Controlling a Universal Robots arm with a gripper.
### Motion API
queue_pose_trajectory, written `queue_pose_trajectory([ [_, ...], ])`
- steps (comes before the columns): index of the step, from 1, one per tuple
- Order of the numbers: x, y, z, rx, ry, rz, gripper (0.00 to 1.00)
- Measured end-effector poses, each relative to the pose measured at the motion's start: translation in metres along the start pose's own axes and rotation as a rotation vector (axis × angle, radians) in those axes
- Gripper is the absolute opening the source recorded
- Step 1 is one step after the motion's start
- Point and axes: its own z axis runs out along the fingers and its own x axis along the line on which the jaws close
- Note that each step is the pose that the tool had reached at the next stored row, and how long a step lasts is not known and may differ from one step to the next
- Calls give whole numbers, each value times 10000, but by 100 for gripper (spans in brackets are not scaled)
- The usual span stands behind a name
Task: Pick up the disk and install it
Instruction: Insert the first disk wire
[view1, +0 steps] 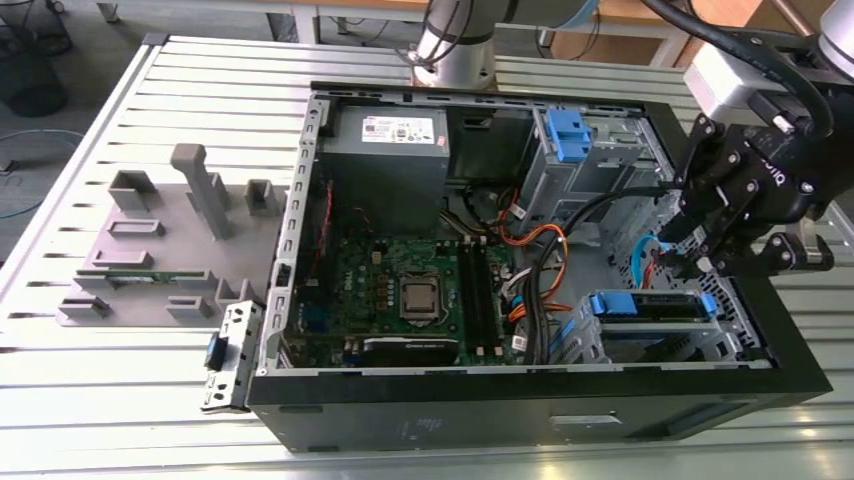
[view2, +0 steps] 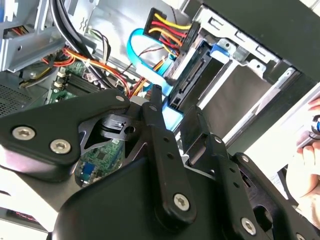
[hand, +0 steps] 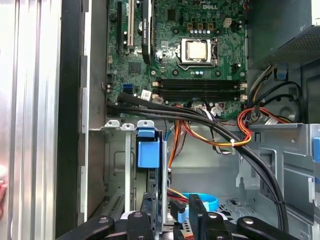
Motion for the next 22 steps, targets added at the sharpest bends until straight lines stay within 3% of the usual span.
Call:
queue_pose_trajectory([
  [11,-3,-82,72,0,18,-1,42],
  [17,-2,-88,125,-9,52,-14,42],
  [22,-2,-88,131,-9,71,-17,42],
])
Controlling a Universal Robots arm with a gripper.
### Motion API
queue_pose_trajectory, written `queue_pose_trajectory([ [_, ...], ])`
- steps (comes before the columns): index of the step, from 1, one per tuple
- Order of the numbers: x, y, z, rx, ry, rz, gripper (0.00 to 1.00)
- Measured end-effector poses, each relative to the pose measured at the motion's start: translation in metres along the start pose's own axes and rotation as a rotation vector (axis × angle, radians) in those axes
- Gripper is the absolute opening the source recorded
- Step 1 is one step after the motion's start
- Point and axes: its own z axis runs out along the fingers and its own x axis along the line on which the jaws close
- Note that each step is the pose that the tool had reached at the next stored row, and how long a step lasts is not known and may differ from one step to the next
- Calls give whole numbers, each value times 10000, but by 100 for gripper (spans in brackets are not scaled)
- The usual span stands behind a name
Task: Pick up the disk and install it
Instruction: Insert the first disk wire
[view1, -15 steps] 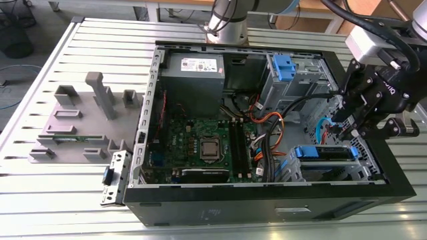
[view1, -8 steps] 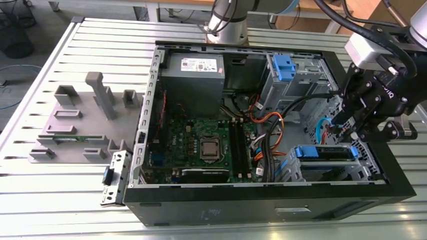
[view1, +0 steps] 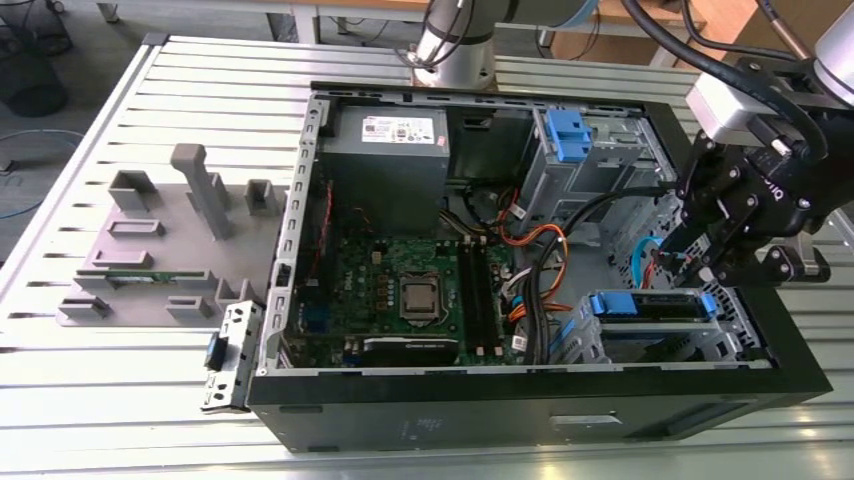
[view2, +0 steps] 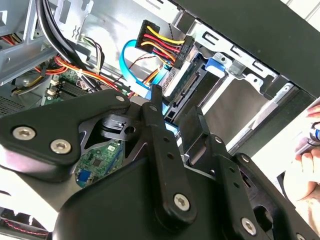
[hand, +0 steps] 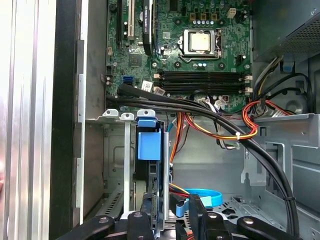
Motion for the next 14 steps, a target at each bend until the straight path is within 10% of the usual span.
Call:
queue_pose_trajectory([
  [9,0,0,1,0,-2,0,40],
  [14,0,0,1,0,-1,0,16],
])
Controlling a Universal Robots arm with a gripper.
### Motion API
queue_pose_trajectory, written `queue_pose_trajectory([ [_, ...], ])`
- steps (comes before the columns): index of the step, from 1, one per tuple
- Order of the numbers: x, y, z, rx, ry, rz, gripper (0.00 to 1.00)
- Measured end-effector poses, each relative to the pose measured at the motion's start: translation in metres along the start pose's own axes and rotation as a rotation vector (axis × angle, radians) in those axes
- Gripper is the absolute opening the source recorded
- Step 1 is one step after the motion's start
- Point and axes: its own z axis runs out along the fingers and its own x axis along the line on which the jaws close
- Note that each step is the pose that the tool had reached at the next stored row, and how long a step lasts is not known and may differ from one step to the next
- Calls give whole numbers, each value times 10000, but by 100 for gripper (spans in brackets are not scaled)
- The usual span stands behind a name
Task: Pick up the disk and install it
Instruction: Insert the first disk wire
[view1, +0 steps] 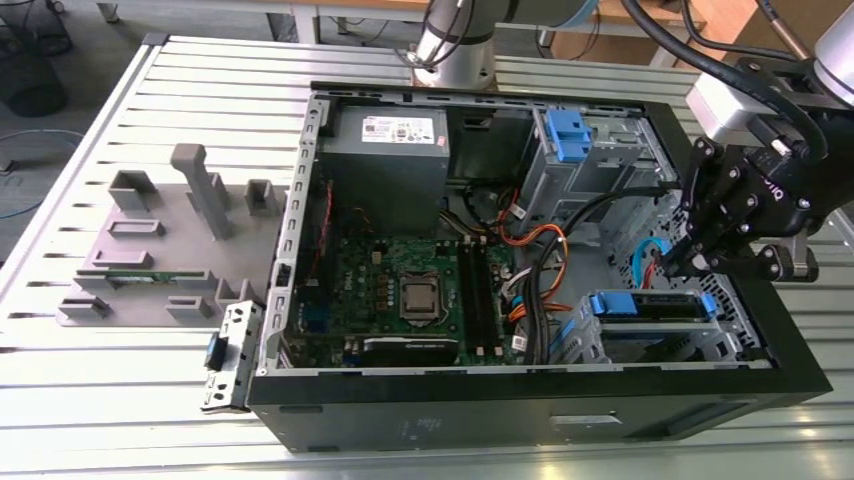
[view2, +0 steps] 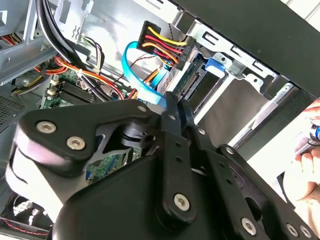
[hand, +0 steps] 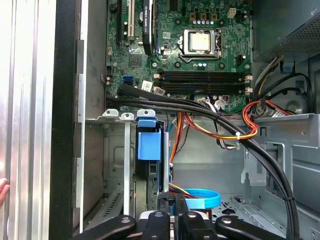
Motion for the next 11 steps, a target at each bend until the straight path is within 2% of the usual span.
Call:
queue_pose_trajectory([
  [11,4,0,0,0,0,-1,16],
])
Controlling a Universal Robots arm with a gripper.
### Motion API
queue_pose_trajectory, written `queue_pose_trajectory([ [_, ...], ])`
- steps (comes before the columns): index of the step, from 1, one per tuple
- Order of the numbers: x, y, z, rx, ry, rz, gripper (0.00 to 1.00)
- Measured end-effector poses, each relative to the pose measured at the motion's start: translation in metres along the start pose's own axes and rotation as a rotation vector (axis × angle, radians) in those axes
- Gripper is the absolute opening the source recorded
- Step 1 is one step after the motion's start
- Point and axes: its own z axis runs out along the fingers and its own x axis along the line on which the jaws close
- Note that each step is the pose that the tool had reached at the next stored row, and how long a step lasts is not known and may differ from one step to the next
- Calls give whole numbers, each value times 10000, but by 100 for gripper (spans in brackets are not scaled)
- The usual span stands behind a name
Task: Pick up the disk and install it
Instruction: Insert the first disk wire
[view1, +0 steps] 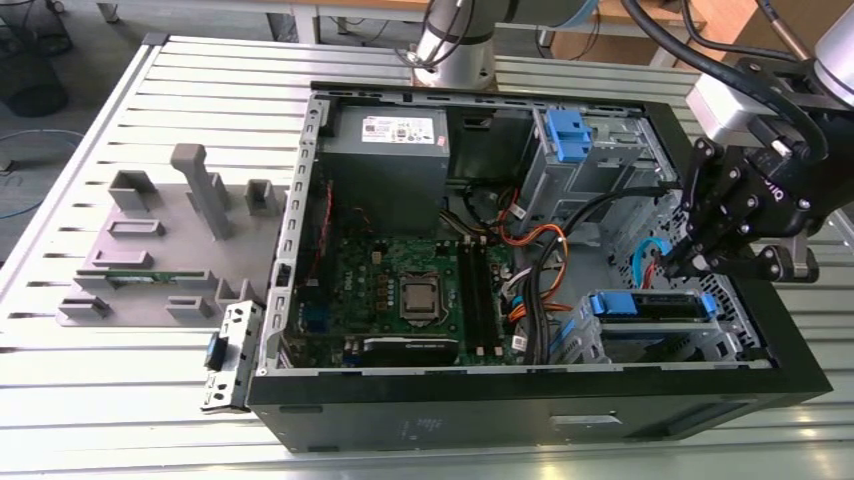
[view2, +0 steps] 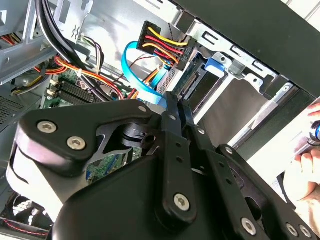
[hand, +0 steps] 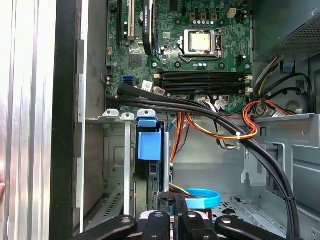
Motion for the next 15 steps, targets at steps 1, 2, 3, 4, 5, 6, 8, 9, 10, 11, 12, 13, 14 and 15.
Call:
queue_pose_trajectory([
  [1,3,0,-1,0,1,0,16],
  [2,9,0,0,0,1,0,16],
  [3,18,1,1,2,1,1,16],
  [4,27,1,2,4,2,0,16],
  [5,33,2,4,7,0,-2,16],
  [6,35,4,8,13,-6,-4,16],
  [8,39,11,14,42,-12,-32,16],
  [9,44,13,18,63,-12,-63,16],
  [10,50,14,21,82,-9,-96,16],
  [11,58,16,26,99,-8,-125,16],
  [12,65,18,31,117,-8,-153,16],
  [13,73,21,34,136,-6,-178,16],
  [14,78,24,38,160,-8,-200,16],
  [15,79,31,41,177,-8,-214,16],
])
